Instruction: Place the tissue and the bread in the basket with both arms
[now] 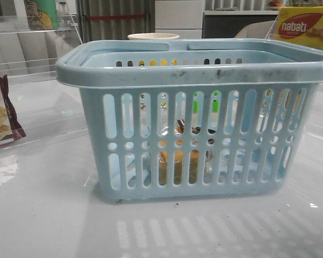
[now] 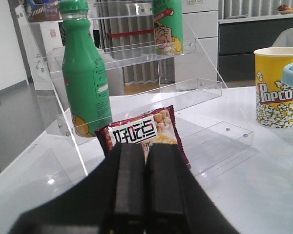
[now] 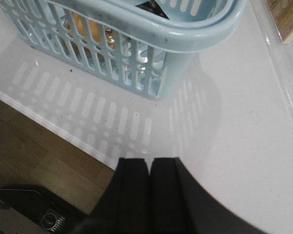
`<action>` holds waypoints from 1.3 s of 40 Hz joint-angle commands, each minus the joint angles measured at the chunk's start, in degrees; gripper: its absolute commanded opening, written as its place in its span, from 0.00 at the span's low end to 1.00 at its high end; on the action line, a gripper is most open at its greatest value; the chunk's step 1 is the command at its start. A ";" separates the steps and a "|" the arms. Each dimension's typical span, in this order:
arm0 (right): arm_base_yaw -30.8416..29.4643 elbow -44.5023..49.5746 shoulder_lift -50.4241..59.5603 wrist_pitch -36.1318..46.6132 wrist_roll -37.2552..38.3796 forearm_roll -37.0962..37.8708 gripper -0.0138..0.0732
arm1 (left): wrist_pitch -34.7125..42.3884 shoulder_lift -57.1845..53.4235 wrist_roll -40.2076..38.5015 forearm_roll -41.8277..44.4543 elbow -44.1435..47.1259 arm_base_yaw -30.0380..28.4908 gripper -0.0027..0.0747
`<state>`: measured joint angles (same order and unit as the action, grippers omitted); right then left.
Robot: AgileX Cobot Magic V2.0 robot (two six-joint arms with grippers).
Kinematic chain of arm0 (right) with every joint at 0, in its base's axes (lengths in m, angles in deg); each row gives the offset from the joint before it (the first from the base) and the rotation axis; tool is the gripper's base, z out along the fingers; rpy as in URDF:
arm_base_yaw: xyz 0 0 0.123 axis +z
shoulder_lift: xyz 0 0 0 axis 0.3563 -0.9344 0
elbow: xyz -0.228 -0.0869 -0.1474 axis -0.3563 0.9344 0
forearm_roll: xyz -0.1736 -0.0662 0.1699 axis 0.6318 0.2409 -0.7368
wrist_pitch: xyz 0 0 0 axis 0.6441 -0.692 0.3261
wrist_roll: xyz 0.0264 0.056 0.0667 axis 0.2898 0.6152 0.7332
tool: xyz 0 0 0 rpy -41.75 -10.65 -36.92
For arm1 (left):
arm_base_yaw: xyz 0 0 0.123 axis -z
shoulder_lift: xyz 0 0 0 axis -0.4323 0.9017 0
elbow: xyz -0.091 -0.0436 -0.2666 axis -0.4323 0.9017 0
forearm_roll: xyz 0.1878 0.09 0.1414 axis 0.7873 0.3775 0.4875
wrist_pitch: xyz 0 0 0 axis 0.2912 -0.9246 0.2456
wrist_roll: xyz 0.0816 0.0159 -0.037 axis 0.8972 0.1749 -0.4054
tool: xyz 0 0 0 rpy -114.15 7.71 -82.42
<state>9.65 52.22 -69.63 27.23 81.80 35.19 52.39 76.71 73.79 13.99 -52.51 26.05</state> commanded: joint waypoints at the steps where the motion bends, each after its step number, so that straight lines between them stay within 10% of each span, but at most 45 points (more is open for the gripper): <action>1: 0.07 -1.56 -0.13 3.39 -0.10 0.14 0.22 | 5.02 -1.03 -0.09 -0.64 -0.03 0.40 0.15; 11: -6.39 0.55 4.53 5.15 -1.41 0.50 0.22 | 5.02 -1.03 -0.09 -0.64 -0.03 0.40 0.15; 31: -29.88 28.42 27.98 40.41 -6.14 -3.68 0.22 | 5.02 -1.03 -0.09 -0.64 -0.03 0.40 0.15; 52: -31.93 38.08 32.33 48.97 -6.14 -5.03 0.22 | 5.02 -0.94 -0.09 -0.64 -0.03 0.40 0.15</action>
<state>-21.86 90.32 -38.29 70.52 76.19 30.35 52.39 76.71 73.79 13.99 -52.51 26.05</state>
